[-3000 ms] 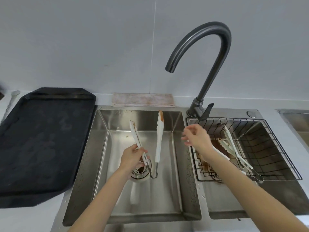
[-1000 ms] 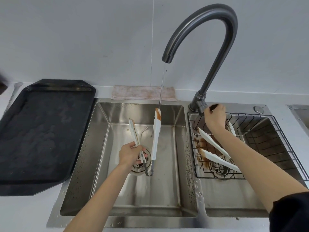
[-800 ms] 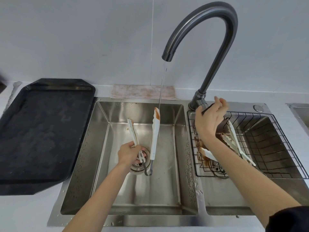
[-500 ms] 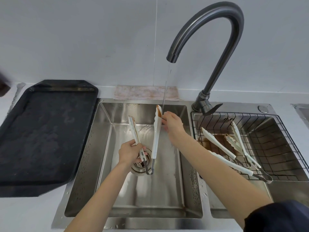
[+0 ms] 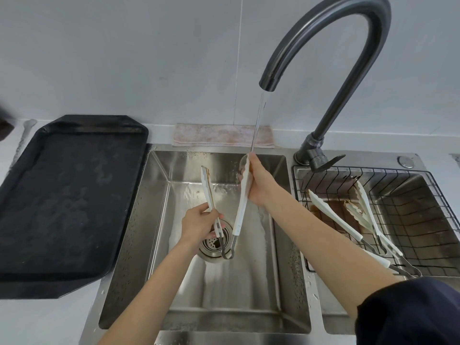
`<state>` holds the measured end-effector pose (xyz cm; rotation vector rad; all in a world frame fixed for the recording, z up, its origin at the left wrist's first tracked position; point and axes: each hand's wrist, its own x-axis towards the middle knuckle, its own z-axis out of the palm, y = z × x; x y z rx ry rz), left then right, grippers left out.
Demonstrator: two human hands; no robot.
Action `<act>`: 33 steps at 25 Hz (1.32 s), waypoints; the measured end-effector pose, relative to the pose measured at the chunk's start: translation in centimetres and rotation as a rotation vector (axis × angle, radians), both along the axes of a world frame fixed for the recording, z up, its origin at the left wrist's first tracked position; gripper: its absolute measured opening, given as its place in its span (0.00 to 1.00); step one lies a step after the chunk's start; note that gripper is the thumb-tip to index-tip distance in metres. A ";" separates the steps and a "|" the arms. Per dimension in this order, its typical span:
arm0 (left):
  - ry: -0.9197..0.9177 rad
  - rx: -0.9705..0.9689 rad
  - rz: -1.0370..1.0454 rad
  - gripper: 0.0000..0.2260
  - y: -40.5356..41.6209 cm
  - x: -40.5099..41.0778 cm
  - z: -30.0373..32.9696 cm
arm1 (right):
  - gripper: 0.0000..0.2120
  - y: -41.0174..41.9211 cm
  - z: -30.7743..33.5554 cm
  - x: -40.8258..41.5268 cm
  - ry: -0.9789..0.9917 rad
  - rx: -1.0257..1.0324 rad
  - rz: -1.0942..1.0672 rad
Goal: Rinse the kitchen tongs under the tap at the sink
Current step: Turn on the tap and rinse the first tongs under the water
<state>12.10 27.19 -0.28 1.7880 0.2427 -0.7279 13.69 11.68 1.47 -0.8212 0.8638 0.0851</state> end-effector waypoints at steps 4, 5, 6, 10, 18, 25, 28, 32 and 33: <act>-0.002 -0.034 -0.013 0.10 -0.1 0.2 -0.2 | 0.24 -0.5 -0.6 0.3 0.080 -0.039 -0.051; -0.006 -0.026 -0.018 0.10 -0.1 0.3 -0.3 | 0.21 -0.4 -0.8 0.2 0.023 -0.020 -0.056; -0.005 -0.020 -0.024 0.10 -0.1 0.4 -0.4 | 0.17 -0.3 -1.0 0.0 -0.065 0.002 -0.051; 0.050 -0.018 -0.054 0.10 0.0 0.3 -0.9 | 0.04 0.0 -0.9 -0.8 -0.359 0.125 0.031; 0.065 -0.061 -0.045 0.09 0.3 0.0 -1.0 | 0.14 -0.2 0.1 0.3 -0.081 0.072 -0.100; -0.049 -0.218 0.109 0.12 -0.3 0.6 0.2 | 0.17 -0.5 0.5 0.5 -0.052 -0.072 -0.117; -0.178 -0.201 0.076 0.15 -0.2 1.0 1.0 | 0.16 -0.9 0.4 0.1 -0.093 -0.015 -0.117; -0.300 -0.184 0.071 0.13 -0.3 1.1 1.7 | 0.17 -1.0 -0.1 -0.4 -0.156 0.096 -0.067; -0.321 -0.186 0.071 0.13 -0.2 0.9 1.8 | 0.17 -0.9 -0.3 -0.5 -0.159 0.083 -0.041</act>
